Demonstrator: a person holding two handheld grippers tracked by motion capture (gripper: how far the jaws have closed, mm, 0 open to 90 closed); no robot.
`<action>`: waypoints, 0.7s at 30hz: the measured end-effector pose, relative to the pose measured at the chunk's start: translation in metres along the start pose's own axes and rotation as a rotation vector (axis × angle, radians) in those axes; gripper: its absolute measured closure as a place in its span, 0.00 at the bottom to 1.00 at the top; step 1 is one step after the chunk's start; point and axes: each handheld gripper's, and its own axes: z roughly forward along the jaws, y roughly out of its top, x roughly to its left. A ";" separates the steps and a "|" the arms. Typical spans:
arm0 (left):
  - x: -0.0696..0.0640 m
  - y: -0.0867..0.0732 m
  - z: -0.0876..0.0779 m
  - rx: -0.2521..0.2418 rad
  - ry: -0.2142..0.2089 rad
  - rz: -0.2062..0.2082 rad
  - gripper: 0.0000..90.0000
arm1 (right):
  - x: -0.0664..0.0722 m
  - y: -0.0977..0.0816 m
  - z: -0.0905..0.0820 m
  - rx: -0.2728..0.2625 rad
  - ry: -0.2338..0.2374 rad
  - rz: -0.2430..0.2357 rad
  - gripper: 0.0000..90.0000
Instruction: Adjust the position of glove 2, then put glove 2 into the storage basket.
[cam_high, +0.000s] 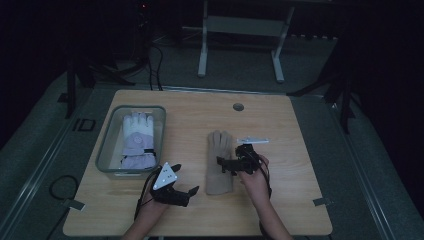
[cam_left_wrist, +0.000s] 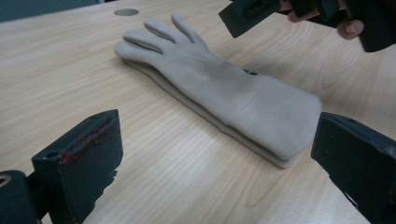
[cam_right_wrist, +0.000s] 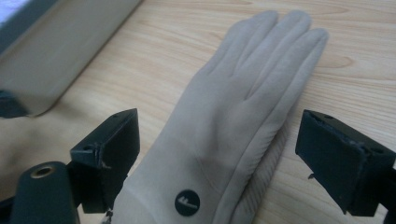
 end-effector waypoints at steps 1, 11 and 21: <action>-0.001 0.000 0.000 0.008 0.001 -0.001 0.02 | -0.003 0.000 -0.001 0.003 0.012 -0.004 0.15; -0.005 0.002 0.006 0.058 -0.053 -0.022 0.03 | -0.032 -0.009 -0.014 0.016 0.083 -0.158 0.16; -0.009 0.000 0.016 0.114 -0.055 0.025 0.12 | -0.048 -0.008 -0.021 0.055 0.142 -0.120 0.15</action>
